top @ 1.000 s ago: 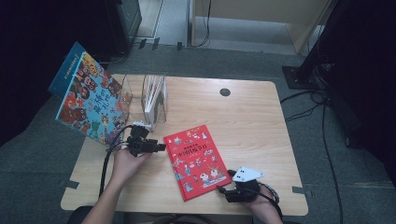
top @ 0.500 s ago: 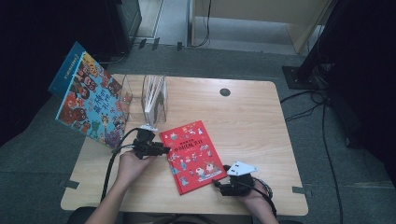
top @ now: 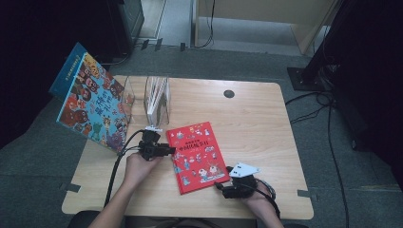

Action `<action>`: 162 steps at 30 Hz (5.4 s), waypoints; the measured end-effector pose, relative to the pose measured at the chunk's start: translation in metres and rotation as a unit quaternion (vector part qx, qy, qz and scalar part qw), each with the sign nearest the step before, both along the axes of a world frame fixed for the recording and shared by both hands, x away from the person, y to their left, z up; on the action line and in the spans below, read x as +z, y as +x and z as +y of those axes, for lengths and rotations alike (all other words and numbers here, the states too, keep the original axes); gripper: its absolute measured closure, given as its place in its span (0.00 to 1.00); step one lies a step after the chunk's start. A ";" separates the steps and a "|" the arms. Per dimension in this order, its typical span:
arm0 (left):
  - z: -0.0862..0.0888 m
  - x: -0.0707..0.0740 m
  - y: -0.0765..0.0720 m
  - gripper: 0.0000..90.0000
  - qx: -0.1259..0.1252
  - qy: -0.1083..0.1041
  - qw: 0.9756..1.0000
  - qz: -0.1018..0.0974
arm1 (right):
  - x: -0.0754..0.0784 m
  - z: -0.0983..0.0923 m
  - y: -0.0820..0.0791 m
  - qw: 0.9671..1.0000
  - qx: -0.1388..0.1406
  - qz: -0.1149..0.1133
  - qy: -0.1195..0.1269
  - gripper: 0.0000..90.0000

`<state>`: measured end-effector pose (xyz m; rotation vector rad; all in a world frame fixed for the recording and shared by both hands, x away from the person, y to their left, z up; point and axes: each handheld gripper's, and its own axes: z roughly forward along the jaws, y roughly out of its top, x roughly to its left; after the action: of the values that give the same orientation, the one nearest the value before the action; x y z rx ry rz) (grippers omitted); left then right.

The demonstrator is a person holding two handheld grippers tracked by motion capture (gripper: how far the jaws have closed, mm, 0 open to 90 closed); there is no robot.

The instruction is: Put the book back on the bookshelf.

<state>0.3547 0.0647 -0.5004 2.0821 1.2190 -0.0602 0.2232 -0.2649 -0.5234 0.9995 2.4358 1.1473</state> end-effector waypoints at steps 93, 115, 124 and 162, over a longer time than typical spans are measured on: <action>-0.004 -0.004 -0.014 0.99 -0.032 0.006 0.999 0.005 | 0.018 0.006 0.101 0.986 -0.101 0.126 0.037 0.51; -0.007 -0.003 -0.011 0.97 -0.020 0.018 1.000 -0.009 | 0.021 0.010 0.121 0.982 -0.118 0.144 0.028 0.49; -0.008 -0.003 -0.013 0.97 -0.020 0.019 1.000 -0.013 | 0.029 0.012 0.129 0.971 -0.130 0.200 0.005 0.54; -0.007 -0.006 -0.016 1.00 -0.010 -0.004 1.000 -0.004 | 0.035 0.011 0.140 0.934 -0.190 0.302 0.029 0.61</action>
<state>0.3390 0.0576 -0.5066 2.0865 1.1913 -0.0670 0.3630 -0.2541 -0.4884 1.9804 2.4507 0.8649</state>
